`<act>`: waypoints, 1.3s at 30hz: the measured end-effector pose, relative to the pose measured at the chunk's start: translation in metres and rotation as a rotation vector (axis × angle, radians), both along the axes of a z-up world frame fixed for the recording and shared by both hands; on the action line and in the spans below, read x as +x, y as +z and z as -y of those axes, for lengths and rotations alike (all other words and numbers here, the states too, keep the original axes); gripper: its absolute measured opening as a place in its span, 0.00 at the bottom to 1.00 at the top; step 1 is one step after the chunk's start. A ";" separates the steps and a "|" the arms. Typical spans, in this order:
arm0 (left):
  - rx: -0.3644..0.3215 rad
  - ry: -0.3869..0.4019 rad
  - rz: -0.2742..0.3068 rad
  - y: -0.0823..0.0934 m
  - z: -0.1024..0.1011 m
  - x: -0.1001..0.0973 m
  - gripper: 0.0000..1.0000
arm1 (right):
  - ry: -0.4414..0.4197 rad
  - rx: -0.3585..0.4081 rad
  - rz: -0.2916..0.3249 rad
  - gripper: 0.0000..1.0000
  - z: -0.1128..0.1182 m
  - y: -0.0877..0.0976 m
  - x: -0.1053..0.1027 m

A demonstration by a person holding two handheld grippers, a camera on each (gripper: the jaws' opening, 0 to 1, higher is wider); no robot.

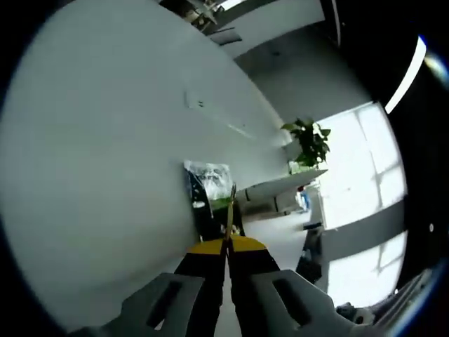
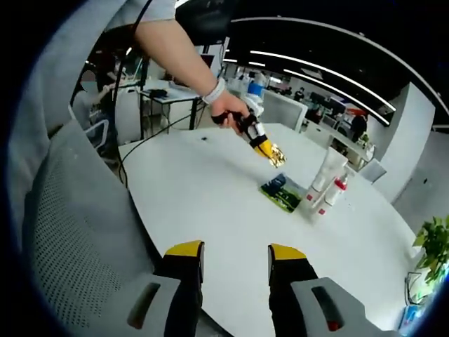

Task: Arrange the skincare products in the storage area until every visible bottle or jar stands upright without overlapping.

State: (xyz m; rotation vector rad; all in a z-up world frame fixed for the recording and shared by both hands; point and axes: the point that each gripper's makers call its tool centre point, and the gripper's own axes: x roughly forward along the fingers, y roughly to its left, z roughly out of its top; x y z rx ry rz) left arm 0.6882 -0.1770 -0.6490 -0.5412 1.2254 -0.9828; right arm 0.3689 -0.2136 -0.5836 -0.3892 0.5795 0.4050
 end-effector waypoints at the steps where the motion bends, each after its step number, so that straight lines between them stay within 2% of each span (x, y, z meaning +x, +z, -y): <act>1: 0.000 0.002 -0.005 -0.002 0.001 0.002 0.00 | -0.003 -0.002 -0.002 0.32 0.001 0.000 0.000; 7: 0.028 -0.015 -0.024 -0.014 0.000 0.010 0.00 | -0.020 -0.009 -0.007 0.32 0.004 -0.002 0.001; 14: 0.054 0.024 -0.086 -0.031 -0.002 0.025 0.00 | -0.022 -0.011 -0.015 0.32 0.005 -0.003 0.001; 20: 0.095 0.019 -0.110 -0.045 -0.003 0.031 0.00 | -0.022 -0.015 -0.026 0.31 0.005 -0.006 0.001; 28: 0.155 0.025 -0.127 -0.059 -0.012 0.037 0.00 | -0.023 -0.016 -0.028 0.31 0.005 -0.006 0.001; 31: 0.144 0.032 -0.141 -0.058 -0.013 0.041 0.00 | -0.021 -0.017 -0.031 0.31 0.005 -0.007 0.000; 39: 0.193 0.024 -0.130 -0.066 -0.016 0.045 0.02 | -0.024 -0.023 -0.035 0.30 0.006 -0.008 0.000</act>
